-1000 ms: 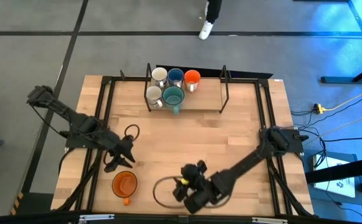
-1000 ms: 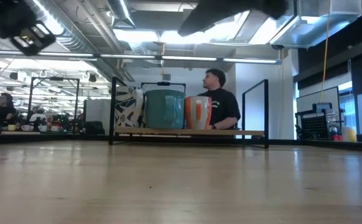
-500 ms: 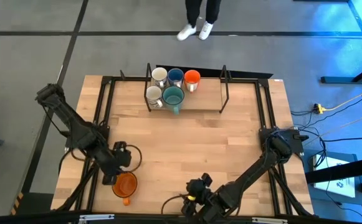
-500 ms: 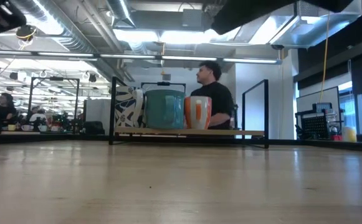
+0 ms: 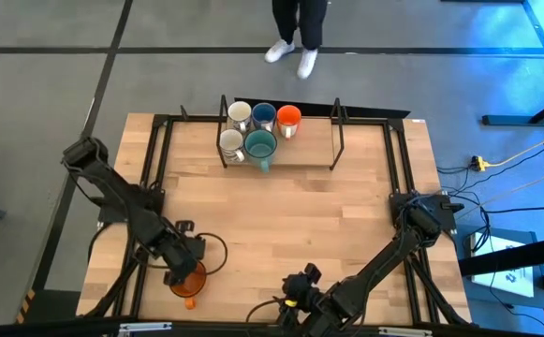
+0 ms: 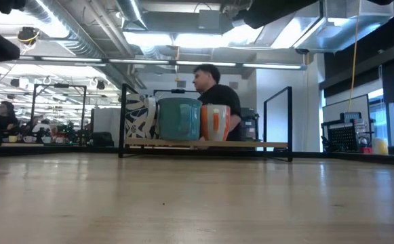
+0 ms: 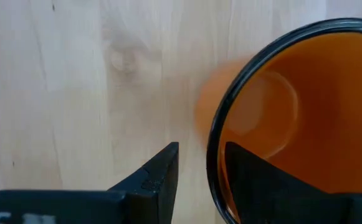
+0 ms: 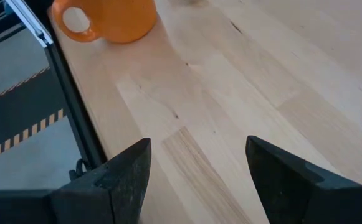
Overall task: Place coffee mugs
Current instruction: Put the orange mug on the shelf
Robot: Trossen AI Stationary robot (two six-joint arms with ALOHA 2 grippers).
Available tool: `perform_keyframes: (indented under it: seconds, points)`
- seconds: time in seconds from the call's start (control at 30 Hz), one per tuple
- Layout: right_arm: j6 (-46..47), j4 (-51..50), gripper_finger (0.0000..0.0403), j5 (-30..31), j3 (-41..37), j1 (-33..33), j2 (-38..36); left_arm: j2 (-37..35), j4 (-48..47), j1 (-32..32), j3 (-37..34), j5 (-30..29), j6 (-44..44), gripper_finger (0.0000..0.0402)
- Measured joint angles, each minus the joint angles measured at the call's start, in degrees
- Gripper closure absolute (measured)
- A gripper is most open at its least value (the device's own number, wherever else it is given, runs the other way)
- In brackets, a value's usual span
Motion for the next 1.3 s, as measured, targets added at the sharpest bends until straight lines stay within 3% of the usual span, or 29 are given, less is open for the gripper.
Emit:
perform_keyframes:
  seconds: [0.17, 0.33, 0.53, 0.73, 0.97, 1.3]
  points:
    - [0.0, -0.7, 0.0155, 0.0, 0.0, 0.0, 0.0, 2.5, 0.5, 0.0, 0.1, -0.3, 0.6, 0.03]
    - [0.3, -0.5, 0.0155, 0.6, 0.0, 0.9, 0.0, 4.2, 1.7, 0.3, 0.1, 0.4, 1.5, 0.0377]
    - [6.5, -0.1, 0.0155, 4.1, 0.0, 4.5, 0.0, 4.7, 2.9, 3.0, 2.5, -0.2, 2.2, 0.0383]
    - [13.4, -1.7, 0.0155, 6.5, 0.1, 8.4, 1.5, 7.2, 2.2, 9.9, 11.1, -4.5, 10.1, 0.0383]
    - [17.5, -2.4, 0.0155, 6.0, 0.0, 10.2, 2.7, 17.6, 1.7, 19.6, 23.1, -4.9, 19.8, 0.0383]
    - [20.8, -1.1, 0.0155, 2.5, 0.0, 11.7, 4.7, 33.0, -3.6, 28.8, 39.8, -4.3, 25.0, 0.0383]
